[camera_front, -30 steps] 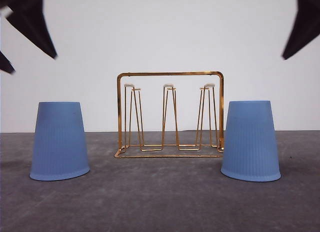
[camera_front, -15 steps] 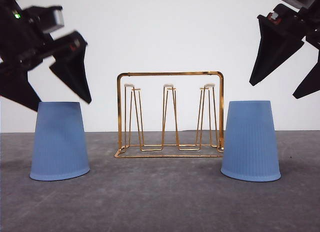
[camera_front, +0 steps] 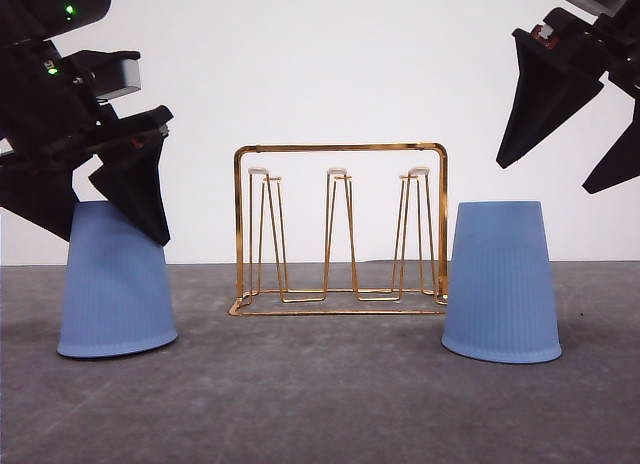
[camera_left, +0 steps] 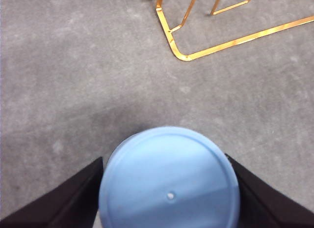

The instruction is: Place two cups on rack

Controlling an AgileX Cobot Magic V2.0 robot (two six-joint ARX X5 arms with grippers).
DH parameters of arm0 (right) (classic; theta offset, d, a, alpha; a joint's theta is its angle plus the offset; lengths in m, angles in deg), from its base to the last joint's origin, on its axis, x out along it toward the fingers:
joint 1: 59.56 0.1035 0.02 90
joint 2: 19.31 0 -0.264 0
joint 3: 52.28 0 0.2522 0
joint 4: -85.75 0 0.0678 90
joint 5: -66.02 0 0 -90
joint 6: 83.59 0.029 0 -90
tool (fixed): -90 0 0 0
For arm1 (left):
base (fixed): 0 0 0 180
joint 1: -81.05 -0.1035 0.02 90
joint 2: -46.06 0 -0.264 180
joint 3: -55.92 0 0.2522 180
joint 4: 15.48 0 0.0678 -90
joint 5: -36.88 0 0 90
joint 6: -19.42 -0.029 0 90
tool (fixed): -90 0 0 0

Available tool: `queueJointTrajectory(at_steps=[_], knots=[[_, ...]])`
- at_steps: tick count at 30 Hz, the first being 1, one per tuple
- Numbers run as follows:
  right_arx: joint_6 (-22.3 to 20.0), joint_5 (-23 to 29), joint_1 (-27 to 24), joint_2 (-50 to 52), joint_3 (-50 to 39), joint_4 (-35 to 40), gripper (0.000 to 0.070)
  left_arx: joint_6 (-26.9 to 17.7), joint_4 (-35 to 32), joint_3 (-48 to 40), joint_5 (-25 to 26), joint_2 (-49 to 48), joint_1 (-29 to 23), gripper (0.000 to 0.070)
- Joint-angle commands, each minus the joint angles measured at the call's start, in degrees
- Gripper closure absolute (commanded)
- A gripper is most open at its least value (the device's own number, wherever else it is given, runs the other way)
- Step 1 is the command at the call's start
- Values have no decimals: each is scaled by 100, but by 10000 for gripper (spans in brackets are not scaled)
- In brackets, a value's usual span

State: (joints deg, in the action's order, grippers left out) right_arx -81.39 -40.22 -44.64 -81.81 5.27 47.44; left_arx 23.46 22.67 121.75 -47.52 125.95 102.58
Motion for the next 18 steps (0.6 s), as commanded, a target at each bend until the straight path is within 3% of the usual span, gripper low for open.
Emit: queueJointTrajectory(at_steps=[1,5,13,18], knots=[[61,18,22,-50,90,56,20,-9,5,173,136,97,30,352],[61,18,22,-50,90,55,20,-18,68,576,273,61,47,352],[61,18,22,-50,90,51,20,-227,966,2255,348,27,143,348],[65,18,22,-50,90,52,20,-389,973,2906,346,28,269,346]])
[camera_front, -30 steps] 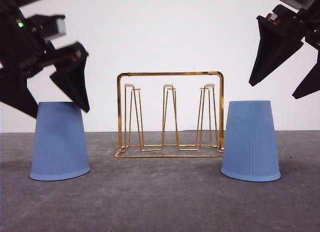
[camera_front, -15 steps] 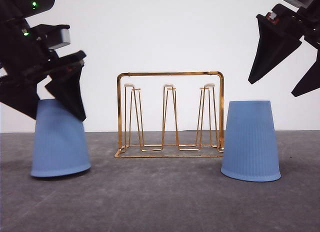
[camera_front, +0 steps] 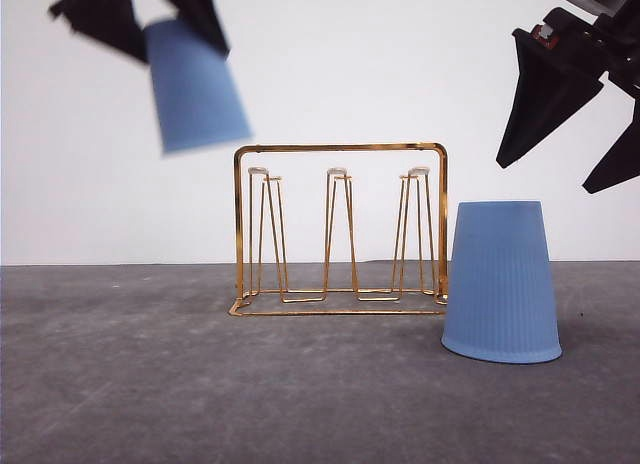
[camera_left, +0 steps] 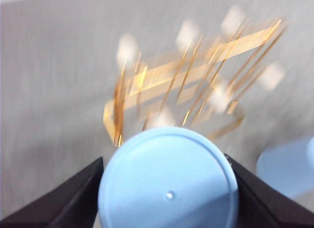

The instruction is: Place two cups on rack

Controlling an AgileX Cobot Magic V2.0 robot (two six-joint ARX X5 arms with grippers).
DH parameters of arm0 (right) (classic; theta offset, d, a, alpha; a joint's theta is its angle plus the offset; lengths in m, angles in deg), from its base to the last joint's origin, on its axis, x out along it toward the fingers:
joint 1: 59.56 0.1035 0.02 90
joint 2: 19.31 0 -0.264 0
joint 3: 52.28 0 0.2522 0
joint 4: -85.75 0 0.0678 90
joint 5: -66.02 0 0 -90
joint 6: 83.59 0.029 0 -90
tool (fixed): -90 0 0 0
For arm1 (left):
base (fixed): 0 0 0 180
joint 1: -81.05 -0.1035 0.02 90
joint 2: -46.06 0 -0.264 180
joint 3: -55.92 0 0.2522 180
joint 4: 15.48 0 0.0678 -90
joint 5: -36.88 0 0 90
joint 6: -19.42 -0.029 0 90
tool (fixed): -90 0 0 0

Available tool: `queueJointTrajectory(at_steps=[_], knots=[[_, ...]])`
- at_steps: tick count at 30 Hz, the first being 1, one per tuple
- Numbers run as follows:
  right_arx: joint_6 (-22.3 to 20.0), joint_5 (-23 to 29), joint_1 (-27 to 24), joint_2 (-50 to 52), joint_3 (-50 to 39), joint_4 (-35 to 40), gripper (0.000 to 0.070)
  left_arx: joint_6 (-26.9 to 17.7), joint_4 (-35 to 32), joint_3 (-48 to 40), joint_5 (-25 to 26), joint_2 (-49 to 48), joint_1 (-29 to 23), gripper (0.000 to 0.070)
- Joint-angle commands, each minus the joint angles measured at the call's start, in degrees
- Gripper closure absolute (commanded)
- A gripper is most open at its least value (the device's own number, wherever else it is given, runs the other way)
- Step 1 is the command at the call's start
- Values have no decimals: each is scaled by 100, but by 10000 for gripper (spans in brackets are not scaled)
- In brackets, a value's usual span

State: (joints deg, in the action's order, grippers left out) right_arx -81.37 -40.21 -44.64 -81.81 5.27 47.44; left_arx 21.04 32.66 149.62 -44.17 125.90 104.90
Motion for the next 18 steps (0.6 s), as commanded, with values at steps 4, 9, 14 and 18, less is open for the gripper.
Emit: queueJointTrajectory(at_steps=[4,9,14,18], knots=[[77,17,22,-50,90,52,20,-233,-369,165,-3,93,123,338],[79,13,22,-50,90,48,20,-231,-662,165,-31,498,135,333],[79,15,22,-50,90,48,20,-233,-873,165,-35,1143,134,334],[76,15,22,-50,90,48,20,-233,-1017,166,-30,1670,136,323]])
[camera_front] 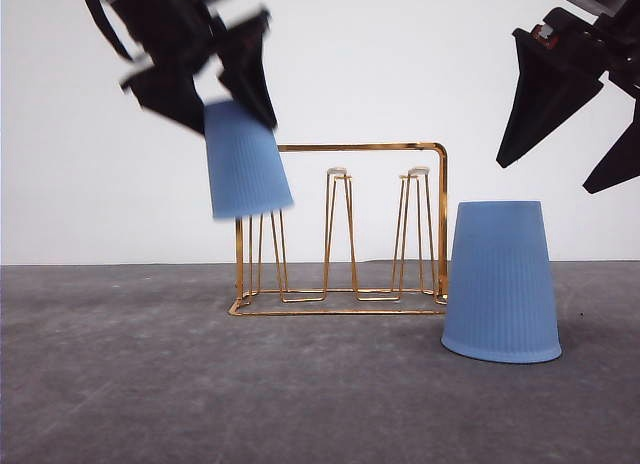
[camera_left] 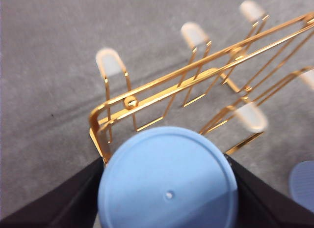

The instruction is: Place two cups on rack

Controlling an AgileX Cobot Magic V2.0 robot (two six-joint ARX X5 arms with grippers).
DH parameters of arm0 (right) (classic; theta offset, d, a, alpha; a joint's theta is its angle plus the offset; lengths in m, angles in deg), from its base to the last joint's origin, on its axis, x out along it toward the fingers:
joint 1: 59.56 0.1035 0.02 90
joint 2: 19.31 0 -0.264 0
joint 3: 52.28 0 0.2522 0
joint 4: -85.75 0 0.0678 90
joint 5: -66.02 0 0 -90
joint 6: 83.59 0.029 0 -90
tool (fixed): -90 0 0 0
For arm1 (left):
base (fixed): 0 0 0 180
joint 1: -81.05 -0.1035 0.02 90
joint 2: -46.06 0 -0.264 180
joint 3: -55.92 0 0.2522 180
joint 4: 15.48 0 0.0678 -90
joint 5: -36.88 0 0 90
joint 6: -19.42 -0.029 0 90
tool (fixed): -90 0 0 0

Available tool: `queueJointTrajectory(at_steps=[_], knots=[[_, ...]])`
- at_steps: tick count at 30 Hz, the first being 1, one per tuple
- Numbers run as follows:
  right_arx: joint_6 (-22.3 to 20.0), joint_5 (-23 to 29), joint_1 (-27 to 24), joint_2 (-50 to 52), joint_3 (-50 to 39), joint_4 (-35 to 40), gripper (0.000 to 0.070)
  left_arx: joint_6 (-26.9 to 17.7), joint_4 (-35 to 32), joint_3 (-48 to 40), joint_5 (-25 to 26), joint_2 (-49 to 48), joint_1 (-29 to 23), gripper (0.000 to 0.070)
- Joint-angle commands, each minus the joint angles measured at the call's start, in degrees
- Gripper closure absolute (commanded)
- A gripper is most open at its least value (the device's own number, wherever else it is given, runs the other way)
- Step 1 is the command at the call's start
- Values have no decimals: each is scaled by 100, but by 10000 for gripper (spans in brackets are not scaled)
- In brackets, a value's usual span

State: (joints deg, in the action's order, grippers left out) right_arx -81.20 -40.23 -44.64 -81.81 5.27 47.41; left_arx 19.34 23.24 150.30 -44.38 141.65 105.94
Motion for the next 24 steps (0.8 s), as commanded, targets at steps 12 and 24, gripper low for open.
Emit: queueJointTrajectory(at_steps=[12,24], knots=[[60,-66,42,-50,90,55,20,-55,42,145,32,436,48,23],[136,-50,385,-294,90,656,14,-307,1353,710,34,-377,11,23]])
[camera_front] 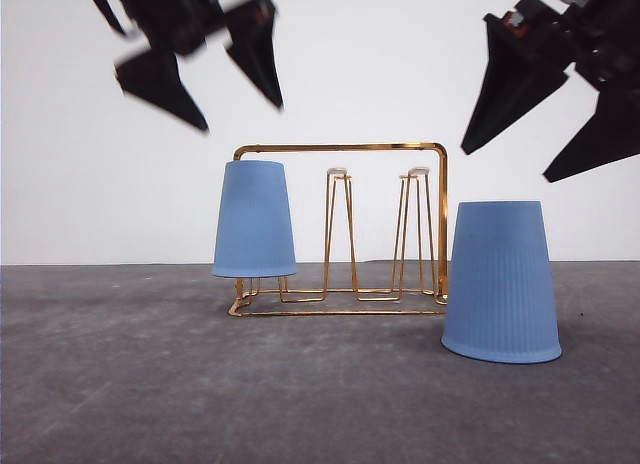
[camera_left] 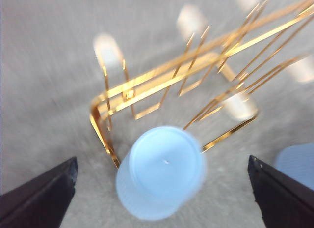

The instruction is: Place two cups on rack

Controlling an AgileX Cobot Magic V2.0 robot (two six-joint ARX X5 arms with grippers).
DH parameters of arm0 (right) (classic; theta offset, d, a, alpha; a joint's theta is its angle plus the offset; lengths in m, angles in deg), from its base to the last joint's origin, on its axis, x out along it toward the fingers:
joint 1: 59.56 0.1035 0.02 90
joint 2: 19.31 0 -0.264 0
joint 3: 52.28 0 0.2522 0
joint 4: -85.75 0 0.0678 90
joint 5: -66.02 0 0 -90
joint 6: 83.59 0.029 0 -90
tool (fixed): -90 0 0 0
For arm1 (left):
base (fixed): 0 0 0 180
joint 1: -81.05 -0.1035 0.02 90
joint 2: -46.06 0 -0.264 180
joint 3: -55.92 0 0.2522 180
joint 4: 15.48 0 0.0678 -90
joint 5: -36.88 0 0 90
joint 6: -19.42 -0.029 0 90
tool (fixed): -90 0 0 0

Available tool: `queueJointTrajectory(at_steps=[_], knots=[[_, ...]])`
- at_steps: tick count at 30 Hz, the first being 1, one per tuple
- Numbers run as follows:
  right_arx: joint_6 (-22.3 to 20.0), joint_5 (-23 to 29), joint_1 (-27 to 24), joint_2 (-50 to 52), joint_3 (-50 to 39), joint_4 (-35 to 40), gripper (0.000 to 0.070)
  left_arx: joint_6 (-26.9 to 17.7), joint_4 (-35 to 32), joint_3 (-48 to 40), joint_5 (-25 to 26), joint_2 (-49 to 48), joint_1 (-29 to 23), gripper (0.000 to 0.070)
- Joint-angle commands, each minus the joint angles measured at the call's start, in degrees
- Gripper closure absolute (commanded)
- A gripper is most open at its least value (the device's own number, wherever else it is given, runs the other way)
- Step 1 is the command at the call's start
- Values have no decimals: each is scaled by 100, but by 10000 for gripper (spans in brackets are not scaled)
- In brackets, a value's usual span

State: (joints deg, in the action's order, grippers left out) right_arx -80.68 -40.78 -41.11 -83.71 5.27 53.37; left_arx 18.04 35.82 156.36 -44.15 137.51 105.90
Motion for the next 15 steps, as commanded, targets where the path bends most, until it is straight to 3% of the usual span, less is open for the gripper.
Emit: queueJointTrajectory(at_steps=[1,8,15], knots=[[92,11,39,-173,90,114,14,-219,243,105,4,-78,-24,24],[108,11,65,-838,90,324,14,-246,968,67,-15,-746,-612,33],[97,9,103,-1432,90,526,15,-230,1060,-676,-15,-1435,-1284,34]])
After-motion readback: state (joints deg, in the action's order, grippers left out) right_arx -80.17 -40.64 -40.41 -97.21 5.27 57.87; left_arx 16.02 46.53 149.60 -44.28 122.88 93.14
